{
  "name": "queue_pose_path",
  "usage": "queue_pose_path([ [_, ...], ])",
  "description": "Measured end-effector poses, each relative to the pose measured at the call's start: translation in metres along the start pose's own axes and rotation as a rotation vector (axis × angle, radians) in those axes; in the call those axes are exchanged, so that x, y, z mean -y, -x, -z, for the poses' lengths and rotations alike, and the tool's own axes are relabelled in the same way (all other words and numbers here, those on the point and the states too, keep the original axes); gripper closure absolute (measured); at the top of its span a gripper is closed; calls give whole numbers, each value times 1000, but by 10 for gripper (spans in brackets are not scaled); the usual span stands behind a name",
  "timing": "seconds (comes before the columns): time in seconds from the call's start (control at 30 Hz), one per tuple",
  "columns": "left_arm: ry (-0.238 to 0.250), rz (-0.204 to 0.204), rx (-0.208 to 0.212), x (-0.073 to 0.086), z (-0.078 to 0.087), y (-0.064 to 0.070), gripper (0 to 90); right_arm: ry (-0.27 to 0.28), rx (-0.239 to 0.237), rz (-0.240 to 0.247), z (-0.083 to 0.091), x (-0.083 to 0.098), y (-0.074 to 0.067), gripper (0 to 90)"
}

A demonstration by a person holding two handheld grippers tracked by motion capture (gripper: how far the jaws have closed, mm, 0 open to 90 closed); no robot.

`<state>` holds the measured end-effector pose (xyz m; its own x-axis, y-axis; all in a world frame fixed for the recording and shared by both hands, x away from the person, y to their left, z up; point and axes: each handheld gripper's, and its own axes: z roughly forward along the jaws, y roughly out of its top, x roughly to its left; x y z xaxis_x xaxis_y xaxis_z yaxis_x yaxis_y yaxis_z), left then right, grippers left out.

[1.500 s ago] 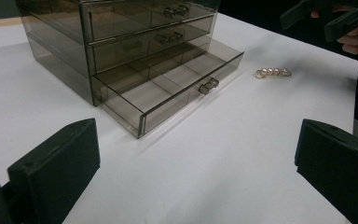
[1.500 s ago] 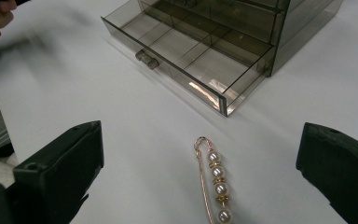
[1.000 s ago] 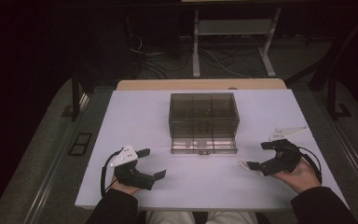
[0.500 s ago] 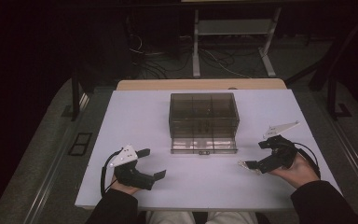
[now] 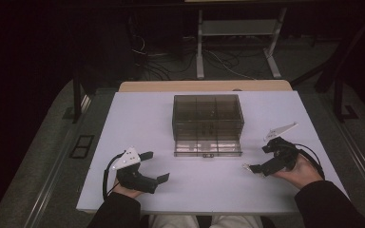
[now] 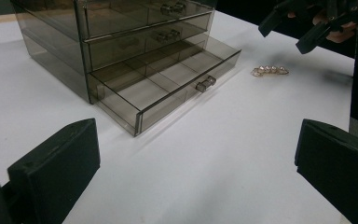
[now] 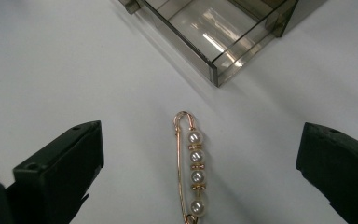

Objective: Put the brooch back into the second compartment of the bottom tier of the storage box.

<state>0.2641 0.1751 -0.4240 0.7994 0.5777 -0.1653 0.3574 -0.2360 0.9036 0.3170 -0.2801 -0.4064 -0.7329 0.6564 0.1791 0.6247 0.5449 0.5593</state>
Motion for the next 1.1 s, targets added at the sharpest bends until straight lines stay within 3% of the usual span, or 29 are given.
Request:
queue_pose_path([
  [0.8,-5,4,1,0,-1,0,0,-154,-15,58,-26,1,2,5],
  [1.0,-4,5,1,0,-1,0,0,-166,-12,63,-28,1,2,5],
  [1.1,-4,4,1,0,-1,0,0,-170,-24,70,-28,1,1,72],
])
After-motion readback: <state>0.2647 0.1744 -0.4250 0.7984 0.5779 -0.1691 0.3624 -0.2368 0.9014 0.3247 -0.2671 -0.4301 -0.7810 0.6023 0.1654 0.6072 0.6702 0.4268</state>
